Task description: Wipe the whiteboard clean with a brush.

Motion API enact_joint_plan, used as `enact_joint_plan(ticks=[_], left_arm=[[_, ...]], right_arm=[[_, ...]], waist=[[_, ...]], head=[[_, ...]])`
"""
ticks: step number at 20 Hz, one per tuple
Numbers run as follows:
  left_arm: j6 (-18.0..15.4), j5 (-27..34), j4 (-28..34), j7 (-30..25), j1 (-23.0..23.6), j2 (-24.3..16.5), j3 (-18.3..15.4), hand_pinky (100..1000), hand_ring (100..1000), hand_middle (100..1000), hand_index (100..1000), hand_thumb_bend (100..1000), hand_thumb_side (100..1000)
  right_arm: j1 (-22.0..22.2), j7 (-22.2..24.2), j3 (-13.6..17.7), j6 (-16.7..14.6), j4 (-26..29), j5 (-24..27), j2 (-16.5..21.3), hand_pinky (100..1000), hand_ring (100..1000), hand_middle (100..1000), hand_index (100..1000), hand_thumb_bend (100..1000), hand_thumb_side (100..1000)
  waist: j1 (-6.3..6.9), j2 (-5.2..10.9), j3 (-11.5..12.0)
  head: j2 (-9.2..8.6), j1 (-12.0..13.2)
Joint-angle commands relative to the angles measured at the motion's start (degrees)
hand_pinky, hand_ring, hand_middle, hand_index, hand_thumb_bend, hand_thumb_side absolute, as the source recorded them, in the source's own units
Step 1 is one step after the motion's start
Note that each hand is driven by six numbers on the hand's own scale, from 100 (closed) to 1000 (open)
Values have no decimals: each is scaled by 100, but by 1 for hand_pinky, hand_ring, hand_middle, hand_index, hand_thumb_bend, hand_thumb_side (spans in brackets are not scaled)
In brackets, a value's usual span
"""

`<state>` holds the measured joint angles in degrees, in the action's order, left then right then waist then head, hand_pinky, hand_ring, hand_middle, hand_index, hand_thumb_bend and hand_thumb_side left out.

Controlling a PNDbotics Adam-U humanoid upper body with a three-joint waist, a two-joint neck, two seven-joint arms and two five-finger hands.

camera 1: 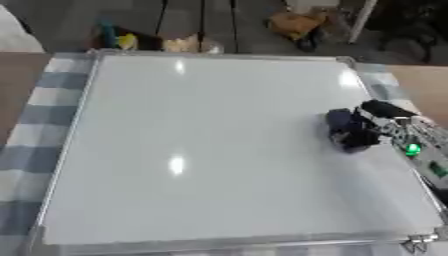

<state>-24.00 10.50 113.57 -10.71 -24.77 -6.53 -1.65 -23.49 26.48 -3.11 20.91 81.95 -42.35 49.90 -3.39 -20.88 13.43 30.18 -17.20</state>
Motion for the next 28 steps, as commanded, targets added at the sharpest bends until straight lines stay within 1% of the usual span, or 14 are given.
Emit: enact_joint_plan(ticks=[1, 11, 28], left_arm=[[-15, -30, 102, 5, -69, -81, 4, 369, 709, 611, 579, 124, 923], [-12, -45, 102, 7, -62, -90, -5, 370, 709, 611, 579, 124, 923], [-11, -51, 102, 9, -54, -101, -12, 369, 710, 613, 578, 123, 922]], right_arm=[[163, -23, 25, 82, -202, 90, 191, 689, 703, 442, 367, 100, 587], [339, -213, 160, 213, -157, 60, 359, 698, 703, 442, 369, 100, 611], [598, -378, 296, 406, -268, -270, 473, 704, 693, 430, 375, 100, 634]], waist=[[27, 46, -13], [30, 46, -59], [48, 54, -136]], head=[[-12, 43], [16, 102], [13, 131]])
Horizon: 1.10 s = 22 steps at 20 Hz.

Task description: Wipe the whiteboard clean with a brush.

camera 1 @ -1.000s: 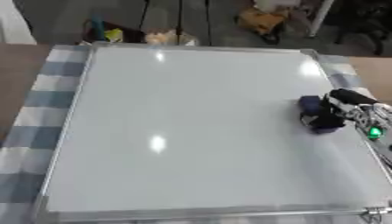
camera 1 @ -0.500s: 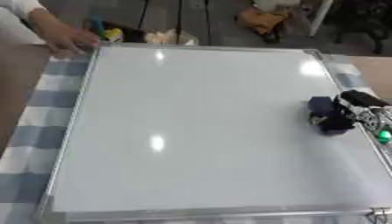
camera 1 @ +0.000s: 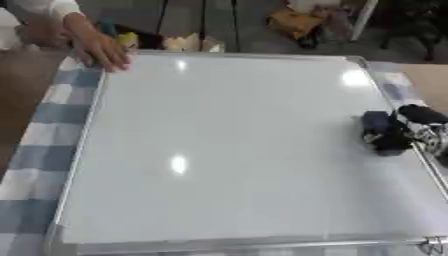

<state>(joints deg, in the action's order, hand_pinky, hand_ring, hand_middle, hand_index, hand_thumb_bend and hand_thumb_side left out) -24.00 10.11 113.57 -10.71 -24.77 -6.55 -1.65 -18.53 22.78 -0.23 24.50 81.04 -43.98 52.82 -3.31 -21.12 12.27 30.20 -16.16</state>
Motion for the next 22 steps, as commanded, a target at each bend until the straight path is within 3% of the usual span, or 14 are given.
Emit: enact_joint_plan(ticks=[1, 22], left_arm=[[-11, -12, 102, 8, -52, -100, -11, 369, 710, 613, 578, 123, 922], [9, -9, 102, -11, -63, -105, -1, 369, 711, 614, 579, 123, 922]], right_arm=[[110, -15, 17, 58, -183, -118, 184, 705, 693, 433, 375, 100, 637], [169, -74, 44, 104, -170, -177, 205, 708, 684, 419, 373, 100, 639]], waist=[[41, 78, -27], [25, 82, -49]], head=[[10, 27], [9, 40]])
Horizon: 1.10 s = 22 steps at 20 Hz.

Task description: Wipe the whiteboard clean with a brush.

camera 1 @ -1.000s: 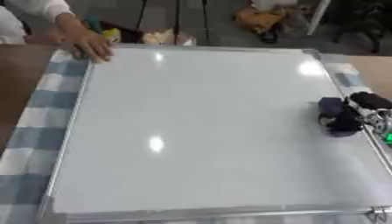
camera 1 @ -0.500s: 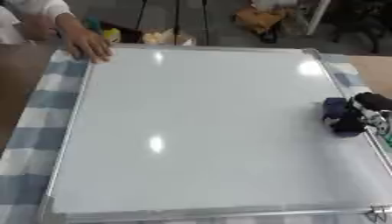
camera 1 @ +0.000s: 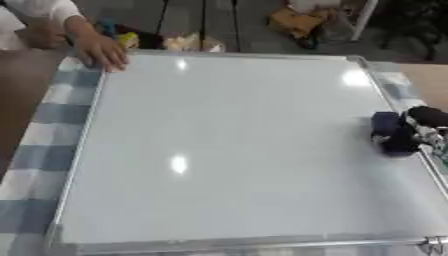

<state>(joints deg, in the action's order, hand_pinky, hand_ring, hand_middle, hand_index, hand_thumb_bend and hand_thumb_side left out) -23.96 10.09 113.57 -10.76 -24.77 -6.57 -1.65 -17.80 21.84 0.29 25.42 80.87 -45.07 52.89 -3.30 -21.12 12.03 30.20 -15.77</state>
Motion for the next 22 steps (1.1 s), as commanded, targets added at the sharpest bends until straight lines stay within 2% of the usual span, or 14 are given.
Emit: enact_joint_plan(ticks=[1, 12, 22], left_arm=[[5, -6, 102, -7, -67, -103, 0, 370, 711, 615, 579, 123, 921], [11, 16, 102, -16, -91, -86, 18, 371, 711, 615, 581, 124, 920], [38, 26, 102, -31, -91, -68, 26, 371, 712, 615, 580, 126, 923]], right_arm=[[92, 25, -17, 0, -145, -57, 192, 707, 682, 417, 373, 100, 637], [-114, 460, -352, -365, 342, 583, 59, 665, 664, 403, 364, 100, 577], [-473, 767, -636, -482, 466, 530, -110, 657, 659, 399, 362, 100, 569]], waist=[[21, 82, -23], [5, 93, 39], [-41, 100, 105]], head=[[6, 2], [-13, -54], [-17, -125]])
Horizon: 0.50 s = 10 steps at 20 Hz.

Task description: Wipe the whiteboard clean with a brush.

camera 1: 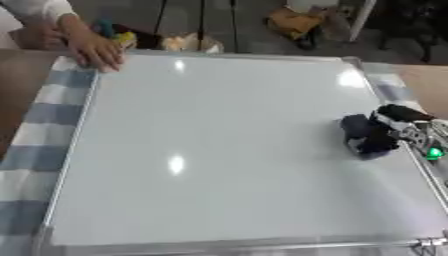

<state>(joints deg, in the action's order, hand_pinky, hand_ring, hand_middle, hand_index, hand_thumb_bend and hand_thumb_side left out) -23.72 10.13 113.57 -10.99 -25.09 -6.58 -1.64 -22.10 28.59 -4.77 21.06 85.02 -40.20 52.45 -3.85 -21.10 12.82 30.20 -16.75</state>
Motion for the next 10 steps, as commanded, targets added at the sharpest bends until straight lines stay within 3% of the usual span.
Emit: enact_joint_plan(ticks=[1, 10], left_arm=[[18, 21, 102, -10, -58, -66, 25, 371, 712, 616, 580, 126, 923], [30, 28, 102, -8, -70, -59, 26, 372, 712, 616, 581, 126, 922]], right_arm=[[-77, 109, -154, -64, 48, 31, -83, 658, 660, 398, 362, 100, 569], [-237, 282, -369, -229, 182, -29, -194, 653, 658, 396, 361, 100, 558]], waist=[[8, 96, 33], [-21, 101, 83]], head=[[-13, -36], [-15, -65]])
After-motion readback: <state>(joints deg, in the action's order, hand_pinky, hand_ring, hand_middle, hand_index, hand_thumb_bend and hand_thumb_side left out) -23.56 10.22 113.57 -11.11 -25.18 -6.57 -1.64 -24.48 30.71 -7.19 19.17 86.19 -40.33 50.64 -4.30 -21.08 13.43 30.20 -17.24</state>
